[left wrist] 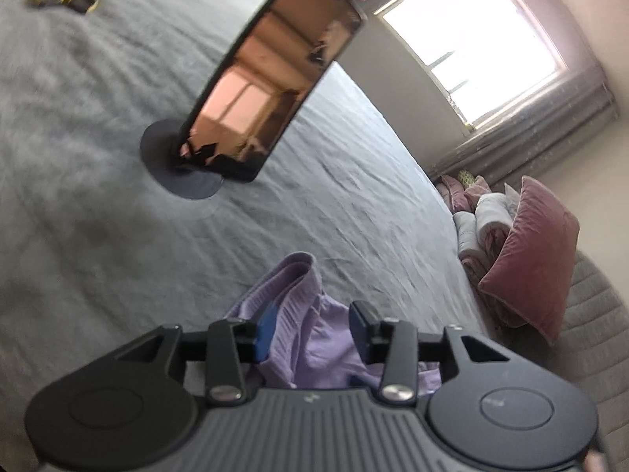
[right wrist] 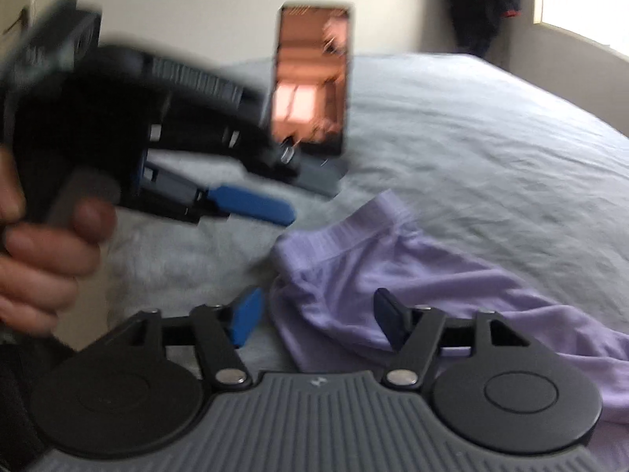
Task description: Fold clothes
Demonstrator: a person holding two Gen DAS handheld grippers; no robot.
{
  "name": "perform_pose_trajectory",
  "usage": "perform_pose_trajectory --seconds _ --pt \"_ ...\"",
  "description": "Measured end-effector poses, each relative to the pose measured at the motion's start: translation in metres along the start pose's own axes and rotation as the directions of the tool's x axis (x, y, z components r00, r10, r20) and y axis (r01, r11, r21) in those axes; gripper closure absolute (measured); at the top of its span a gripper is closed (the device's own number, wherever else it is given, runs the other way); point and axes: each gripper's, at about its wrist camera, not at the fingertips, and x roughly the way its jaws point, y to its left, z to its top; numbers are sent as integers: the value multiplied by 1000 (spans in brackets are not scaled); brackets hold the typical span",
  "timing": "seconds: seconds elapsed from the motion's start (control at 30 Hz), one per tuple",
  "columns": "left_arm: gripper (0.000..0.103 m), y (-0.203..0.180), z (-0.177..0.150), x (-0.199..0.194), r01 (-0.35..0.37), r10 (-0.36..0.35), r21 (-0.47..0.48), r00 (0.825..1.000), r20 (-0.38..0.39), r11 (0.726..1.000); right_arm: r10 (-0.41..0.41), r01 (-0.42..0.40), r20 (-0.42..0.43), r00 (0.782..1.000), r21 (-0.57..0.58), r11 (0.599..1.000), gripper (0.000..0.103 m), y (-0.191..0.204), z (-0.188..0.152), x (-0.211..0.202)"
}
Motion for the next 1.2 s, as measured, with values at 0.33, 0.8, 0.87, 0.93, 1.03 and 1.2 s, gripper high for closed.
perform_pose_trajectory --seconds 0.33,0.8,0.87,0.93,1.03,1.2 --pt "42 -46 -15 22 31 -27 170 999 -30 985 -247 246 -40 968 328 912 31 -92 -6 -59" --pt "25 -140 -80 92 35 59 529 985 -160 848 -334 220 -102 937 914 340 4 -231 -71 -136" --pt "25 -156 -87 102 45 61 582 985 -161 812 -331 210 -114 937 939 272 2 -242 -80 -144" --pt "25 -172 -91 114 48 71 615 983 -168 787 -324 200 -113 939 948 247 2 -250 -85 -150" --pt "25 -194 -93 136 87 64 626 975 -214 775 -333 192 -116 936 960 206 1 -257 -93 -159" --pt "28 -228 -105 178 148 62 671 958 -279 727 -325 172 -112 939 971 164 1 -261 -103 -174"
